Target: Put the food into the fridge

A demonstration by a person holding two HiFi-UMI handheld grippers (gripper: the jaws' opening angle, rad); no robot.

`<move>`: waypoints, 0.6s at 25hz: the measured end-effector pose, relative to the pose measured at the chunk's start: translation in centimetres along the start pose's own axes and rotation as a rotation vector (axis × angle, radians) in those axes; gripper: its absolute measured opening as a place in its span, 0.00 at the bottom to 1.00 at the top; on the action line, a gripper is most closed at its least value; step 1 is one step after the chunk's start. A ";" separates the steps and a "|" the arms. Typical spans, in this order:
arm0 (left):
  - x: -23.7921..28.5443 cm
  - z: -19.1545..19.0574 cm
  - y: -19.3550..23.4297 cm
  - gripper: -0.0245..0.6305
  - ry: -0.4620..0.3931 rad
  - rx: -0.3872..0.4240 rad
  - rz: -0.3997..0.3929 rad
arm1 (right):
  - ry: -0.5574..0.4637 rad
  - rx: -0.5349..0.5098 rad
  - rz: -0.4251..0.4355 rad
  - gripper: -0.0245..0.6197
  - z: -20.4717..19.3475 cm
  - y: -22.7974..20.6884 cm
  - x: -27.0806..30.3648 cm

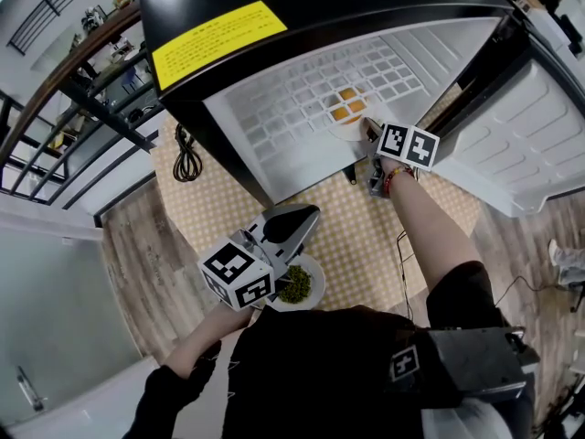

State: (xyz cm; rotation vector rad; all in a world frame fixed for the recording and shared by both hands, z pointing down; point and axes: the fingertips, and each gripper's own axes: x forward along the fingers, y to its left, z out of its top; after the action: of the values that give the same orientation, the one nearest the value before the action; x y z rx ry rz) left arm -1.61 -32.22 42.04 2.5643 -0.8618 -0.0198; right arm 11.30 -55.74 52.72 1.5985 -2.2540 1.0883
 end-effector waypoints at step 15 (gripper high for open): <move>0.1 -0.2 0.7 0.05 -0.003 -0.017 0.005 | 0.015 -0.094 -0.009 0.20 0.2 0.0 0.6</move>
State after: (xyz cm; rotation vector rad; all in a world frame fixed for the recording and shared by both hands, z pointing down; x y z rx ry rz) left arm -1.92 -32.64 42.51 2.5469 -0.8648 -0.0294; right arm 11.12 -56.29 52.91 1.5567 -2.2513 0.9733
